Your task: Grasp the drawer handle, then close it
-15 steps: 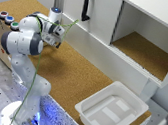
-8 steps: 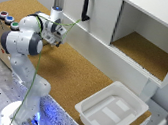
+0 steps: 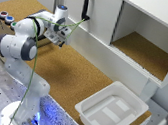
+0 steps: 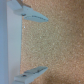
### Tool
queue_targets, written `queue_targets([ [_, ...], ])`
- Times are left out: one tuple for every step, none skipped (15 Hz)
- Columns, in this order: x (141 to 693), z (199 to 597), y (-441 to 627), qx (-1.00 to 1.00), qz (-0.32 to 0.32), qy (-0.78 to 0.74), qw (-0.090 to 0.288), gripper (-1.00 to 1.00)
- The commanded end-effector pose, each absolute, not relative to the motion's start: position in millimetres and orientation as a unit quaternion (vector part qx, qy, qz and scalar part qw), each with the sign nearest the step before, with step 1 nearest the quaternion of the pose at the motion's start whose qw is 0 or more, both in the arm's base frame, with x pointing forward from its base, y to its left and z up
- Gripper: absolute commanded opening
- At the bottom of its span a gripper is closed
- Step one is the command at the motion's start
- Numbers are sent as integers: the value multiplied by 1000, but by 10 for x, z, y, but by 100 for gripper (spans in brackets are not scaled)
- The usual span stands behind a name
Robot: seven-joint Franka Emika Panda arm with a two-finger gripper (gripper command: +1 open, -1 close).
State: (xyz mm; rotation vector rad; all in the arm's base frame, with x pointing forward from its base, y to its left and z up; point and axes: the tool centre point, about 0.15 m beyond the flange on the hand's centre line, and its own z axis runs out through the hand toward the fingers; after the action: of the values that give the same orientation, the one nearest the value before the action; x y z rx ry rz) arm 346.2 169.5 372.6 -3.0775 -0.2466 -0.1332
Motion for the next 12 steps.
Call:
queue_targets([
  [3263,4182,1123,-992,-63,-103,23,100],
  [3248,4282,1028,-992,-59,-107,17,100],
  [3239,4371,912,-993,-55,-105,7,100],
  [3229,4430,810,-993,-52,-104,-2,100],
  [3220,4515,667,-994,-54,-95,-10,100],
  [3220,4619,508,-994,-59,-88,-14,100],
  [3208,4686,372,-995,-61,-80,-10,100],
  [3204,4764,210,-995,-66,-73,-13,100],
  [3221,4862,81,-995,-72,-67,-16,100],
  [3250,4947,-20,-995,-81,-63,-23,100],
  [3269,5010,-108,-994,-86,-58,-25,100],
  [3286,5025,-165,-994,-92,-51,-26,100],
])
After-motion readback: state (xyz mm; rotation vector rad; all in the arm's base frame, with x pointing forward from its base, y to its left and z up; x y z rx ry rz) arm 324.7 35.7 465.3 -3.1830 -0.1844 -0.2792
